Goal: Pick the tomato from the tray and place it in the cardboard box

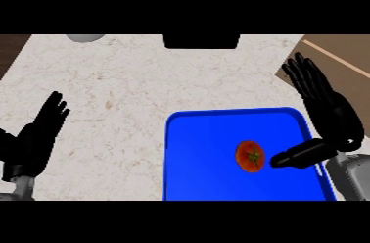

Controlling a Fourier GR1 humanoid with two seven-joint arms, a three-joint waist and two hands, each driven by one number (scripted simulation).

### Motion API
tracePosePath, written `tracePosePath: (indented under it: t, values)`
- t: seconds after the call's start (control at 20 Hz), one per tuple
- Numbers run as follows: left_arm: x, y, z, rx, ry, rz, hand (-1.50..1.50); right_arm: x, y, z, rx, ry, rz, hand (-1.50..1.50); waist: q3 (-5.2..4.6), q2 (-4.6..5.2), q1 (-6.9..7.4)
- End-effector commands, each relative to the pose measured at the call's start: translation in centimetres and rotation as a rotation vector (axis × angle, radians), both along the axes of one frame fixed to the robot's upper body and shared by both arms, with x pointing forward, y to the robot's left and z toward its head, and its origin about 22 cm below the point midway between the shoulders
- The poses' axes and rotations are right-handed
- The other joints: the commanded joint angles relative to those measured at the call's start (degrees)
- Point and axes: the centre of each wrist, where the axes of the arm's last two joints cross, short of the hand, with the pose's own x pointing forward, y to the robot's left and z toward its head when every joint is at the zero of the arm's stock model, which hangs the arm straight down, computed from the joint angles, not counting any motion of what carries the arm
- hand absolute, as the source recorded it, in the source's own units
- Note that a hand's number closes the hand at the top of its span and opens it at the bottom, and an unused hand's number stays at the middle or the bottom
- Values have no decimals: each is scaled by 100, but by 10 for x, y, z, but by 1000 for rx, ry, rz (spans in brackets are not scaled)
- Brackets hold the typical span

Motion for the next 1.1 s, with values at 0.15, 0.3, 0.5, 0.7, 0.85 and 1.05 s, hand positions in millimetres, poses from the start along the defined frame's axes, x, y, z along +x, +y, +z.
tracePosePath:
  t: [0.15,0.3,0.5,0.7,0.85,1.05]
  values:
    - [3,1,22,-93,-49,-67,0,-18,-54,-6,134,-297,250,-150,1,-4,-96]
    - [3,8,16,-93,-52,-51,0,-31,-82,2,-39,-311,328,-150,-10,-2,-129]
    - [7,0,8,-96,-44,-47,0,-23,-85,59,-507,-352,228,-150,-27,-5,-190]
    - [-6,7,10,-93,-31,-49,0,-40,-73,75,-786,-368,189,-150,-32,-47,-166]
    - [-8,5,10,-92,-27,-58,0,-48,-69,76,-942,-367,161,-150,-26,-25,-128]
    - [3,18,25,-82,-44,-50,0,-69,-24,63,-1061,-303,168,-150,-27,-14,-100]
